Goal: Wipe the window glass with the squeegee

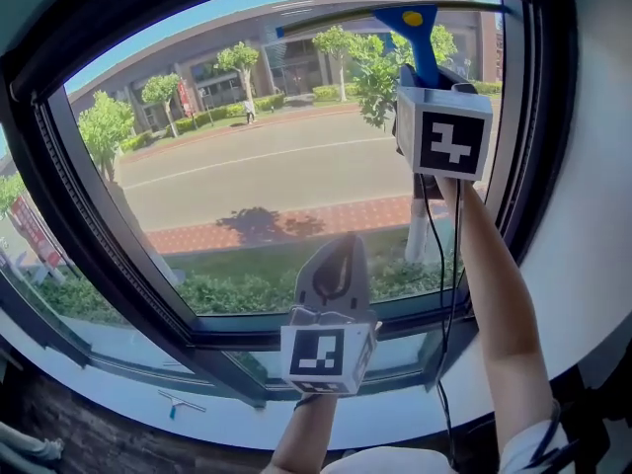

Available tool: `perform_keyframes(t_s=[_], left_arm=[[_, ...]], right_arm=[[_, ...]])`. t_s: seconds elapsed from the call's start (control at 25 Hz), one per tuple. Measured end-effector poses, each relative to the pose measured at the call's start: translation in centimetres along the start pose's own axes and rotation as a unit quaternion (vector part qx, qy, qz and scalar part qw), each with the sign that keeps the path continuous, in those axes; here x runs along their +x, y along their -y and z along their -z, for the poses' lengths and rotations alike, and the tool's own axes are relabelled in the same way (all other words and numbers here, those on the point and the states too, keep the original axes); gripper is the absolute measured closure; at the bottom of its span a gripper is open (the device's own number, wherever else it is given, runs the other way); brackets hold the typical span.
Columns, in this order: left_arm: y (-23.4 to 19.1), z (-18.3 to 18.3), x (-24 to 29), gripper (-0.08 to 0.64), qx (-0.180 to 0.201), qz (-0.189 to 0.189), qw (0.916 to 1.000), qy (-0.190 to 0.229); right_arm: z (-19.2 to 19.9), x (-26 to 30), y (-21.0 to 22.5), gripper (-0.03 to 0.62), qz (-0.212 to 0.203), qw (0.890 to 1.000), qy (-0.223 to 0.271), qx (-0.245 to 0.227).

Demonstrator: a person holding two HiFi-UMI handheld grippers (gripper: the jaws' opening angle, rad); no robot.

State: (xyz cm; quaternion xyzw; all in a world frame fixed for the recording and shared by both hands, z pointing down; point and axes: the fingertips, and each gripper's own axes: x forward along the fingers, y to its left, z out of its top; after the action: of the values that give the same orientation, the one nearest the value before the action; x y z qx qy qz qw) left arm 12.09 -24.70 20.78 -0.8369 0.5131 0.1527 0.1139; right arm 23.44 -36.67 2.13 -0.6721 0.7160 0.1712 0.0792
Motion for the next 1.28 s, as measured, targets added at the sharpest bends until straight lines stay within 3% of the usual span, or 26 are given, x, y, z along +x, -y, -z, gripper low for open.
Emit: perform_keyframes(t_s=[0.76, 1.28], left_arm=[[-1.1, 0.9, -1.0, 0.566, -0.022, -0.007, 0.9997, -0.009], [-1.0, 2.3, -1.4, 0.566, -0.035, -0.005, 0.9992, -0.021]], right_arm=[[1.8, -1.0, -0.5, 0.483, 0.000, 1.000, -0.014, -0.005], [5.3, -2.6, -0.6, 0.483, 0.001, 0.999, -0.037, -0.005]])
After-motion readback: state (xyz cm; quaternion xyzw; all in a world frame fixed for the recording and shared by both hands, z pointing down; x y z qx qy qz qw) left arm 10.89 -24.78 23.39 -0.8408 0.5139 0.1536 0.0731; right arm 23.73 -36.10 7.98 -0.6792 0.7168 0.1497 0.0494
